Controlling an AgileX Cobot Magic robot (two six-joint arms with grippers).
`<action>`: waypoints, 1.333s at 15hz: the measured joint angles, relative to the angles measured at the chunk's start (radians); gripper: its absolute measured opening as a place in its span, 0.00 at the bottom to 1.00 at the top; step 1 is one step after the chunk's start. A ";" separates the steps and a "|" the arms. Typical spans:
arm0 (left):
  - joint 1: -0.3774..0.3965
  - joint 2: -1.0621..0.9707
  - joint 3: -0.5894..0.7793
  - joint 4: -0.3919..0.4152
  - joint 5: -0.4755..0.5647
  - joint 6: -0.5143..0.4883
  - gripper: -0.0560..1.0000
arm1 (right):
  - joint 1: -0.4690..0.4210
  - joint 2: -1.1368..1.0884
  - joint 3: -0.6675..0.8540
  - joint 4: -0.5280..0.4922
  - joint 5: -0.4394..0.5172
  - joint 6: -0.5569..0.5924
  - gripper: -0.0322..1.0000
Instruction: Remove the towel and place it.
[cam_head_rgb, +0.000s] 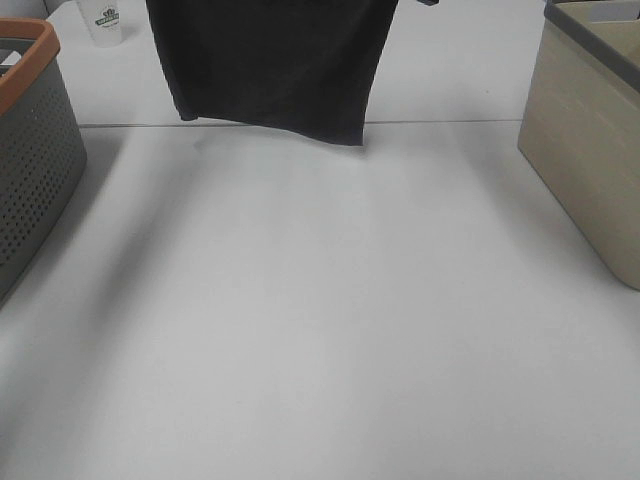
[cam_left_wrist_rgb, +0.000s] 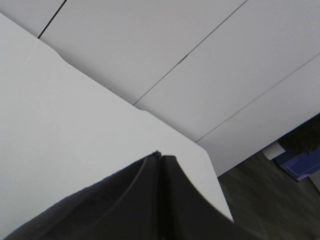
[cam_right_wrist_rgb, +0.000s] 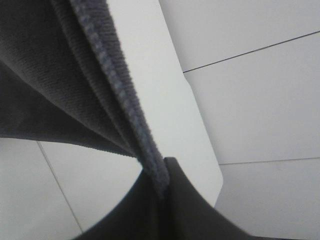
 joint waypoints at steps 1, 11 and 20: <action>-0.001 0.000 0.035 -0.015 -0.012 0.028 0.05 | 0.000 0.000 0.012 -0.006 0.004 0.023 0.05; -0.057 -0.156 0.754 -0.231 -0.228 0.437 0.05 | 0.000 -0.272 0.815 0.066 -0.163 0.097 0.05; -0.096 -0.117 0.930 -0.243 -0.322 0.472 0.05 | 0.000 -0.274 1.168 0.094 -0.453 0.091 0.05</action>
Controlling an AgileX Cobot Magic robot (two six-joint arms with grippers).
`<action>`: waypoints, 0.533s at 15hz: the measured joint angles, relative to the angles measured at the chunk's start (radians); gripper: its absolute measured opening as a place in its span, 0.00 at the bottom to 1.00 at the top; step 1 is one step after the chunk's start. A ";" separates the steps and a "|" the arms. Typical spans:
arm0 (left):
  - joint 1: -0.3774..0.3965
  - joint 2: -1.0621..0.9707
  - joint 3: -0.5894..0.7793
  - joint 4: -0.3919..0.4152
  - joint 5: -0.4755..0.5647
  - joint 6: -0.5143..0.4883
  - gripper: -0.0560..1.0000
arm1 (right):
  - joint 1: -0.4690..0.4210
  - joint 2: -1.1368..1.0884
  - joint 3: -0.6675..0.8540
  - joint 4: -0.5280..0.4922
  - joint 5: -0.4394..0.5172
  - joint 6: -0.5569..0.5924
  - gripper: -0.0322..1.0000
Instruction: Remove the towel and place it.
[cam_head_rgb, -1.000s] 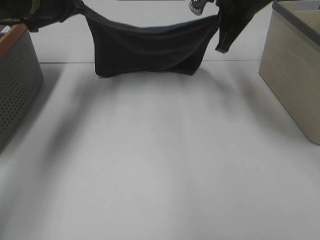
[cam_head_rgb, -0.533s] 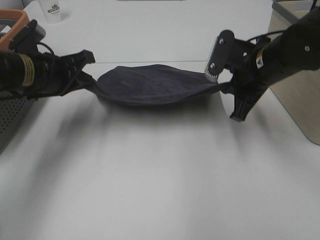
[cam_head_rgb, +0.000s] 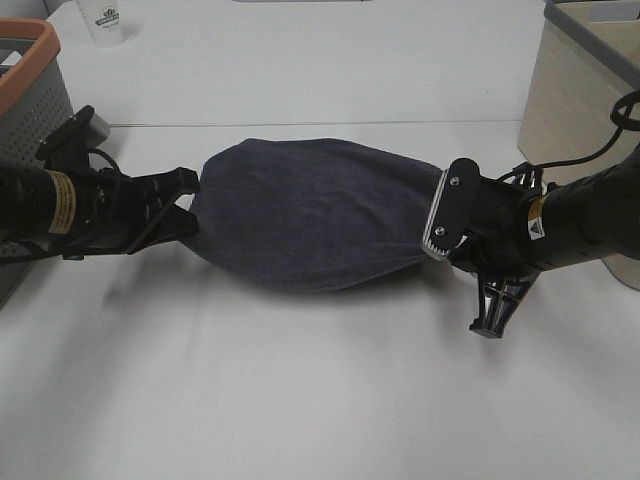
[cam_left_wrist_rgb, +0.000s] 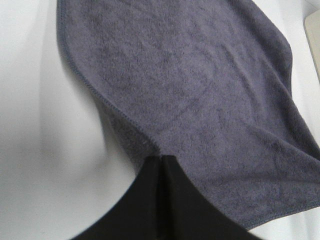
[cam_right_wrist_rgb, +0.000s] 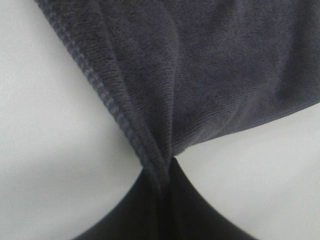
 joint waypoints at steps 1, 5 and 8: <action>0.000 0.024 0.000 0.000 -0.023 0.001 0.06 | 0.000 0.007 0.004 0.000 -0.023 0.000 0.05; 0.000 0.080 0.000 0.005 -0.074 0.001 0.30 | 0.000 0.057 0.009 0.000 -0.029 0.011 0.06; 0.000 0.080 0.000 0.030 -0.101 0.001 0.62 | 0.000 0.063 0.010 0.000 -0.026 0.017 0.35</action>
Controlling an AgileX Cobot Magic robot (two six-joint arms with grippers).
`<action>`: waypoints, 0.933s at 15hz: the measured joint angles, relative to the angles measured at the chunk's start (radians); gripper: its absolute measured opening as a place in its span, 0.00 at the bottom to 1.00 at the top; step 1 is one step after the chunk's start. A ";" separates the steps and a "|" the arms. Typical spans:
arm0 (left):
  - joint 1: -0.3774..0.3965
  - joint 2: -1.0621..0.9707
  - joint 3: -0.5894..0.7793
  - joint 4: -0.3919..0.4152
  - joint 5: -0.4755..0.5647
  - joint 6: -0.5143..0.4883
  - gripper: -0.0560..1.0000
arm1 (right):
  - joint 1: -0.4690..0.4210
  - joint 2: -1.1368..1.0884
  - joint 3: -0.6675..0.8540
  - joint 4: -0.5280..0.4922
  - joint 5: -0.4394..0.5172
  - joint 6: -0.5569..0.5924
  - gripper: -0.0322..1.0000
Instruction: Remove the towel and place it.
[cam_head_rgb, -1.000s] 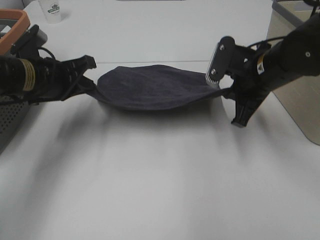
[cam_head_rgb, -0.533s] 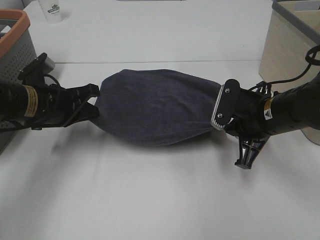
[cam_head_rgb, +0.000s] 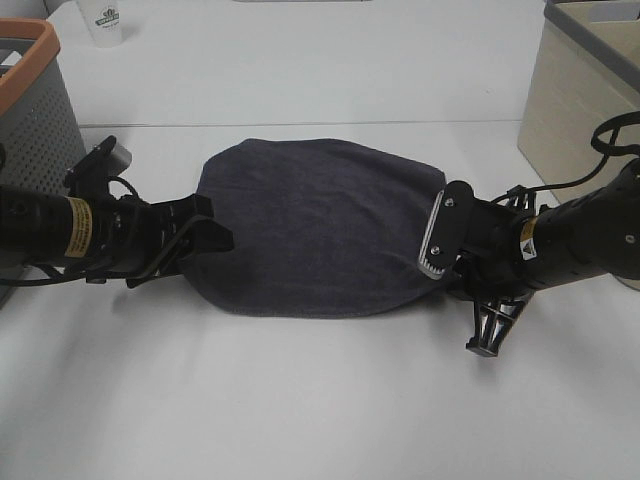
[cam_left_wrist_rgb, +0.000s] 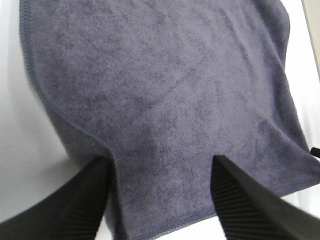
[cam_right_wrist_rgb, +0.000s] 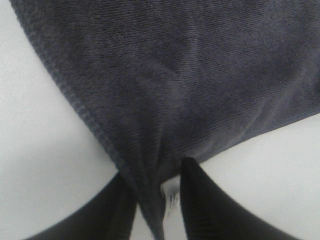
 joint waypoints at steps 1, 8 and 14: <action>0.000 0.000 0.000 0.016 -0.005 0.000 0.69 | 0.000 0.000 0.000 0.000 0.002 -0.001 0.49; 0.000 -0.082 0.001 0.265 0.065 -0.256 0.75 | 0.000 -0.083 0.002 -0.001 0.132 -0.003 0.75; 0.000 -0.255 -0.007 0.672 0.178 -0.731 0.75 | 0.000 -0.184 0.002 -0.001 0.132 -0.003 0.75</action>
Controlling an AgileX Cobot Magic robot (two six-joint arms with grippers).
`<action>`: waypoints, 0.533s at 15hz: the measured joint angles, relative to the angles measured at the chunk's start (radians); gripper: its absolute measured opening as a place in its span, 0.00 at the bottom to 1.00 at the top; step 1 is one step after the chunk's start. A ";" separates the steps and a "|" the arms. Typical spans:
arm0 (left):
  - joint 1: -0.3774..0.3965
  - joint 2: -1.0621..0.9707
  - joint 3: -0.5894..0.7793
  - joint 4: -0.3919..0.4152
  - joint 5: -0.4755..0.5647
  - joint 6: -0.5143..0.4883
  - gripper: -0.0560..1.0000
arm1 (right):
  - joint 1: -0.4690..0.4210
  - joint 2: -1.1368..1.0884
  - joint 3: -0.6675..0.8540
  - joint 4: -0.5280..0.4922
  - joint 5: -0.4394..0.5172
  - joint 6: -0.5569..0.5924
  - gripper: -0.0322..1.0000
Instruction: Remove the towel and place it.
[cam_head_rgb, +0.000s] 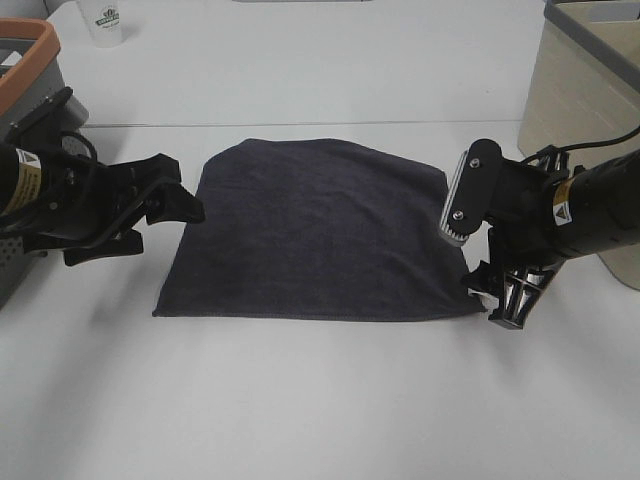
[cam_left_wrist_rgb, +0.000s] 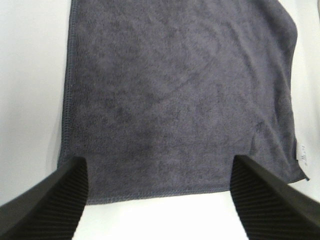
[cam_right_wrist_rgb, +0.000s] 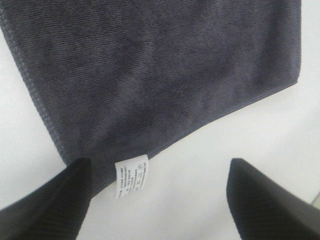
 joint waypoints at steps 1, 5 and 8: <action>0.000 -0.003 -0.024 0.003 -0.001 -0.007 0.75 | 0.000 -0.007 -0.005 0.000 -0.006 0.000 0.75; 0.000 -0.004 -0.225 0.009 0.030 0.029 0.75 | 0.000 -0.042 -0.113 0.014 -0.014 0.000 0.75; 0.000 -0.004 -0.379 0.009 0.101 0.099 0.75 | 0.000 -0.078 -0.224 0.038 -0.019 0.001 0.75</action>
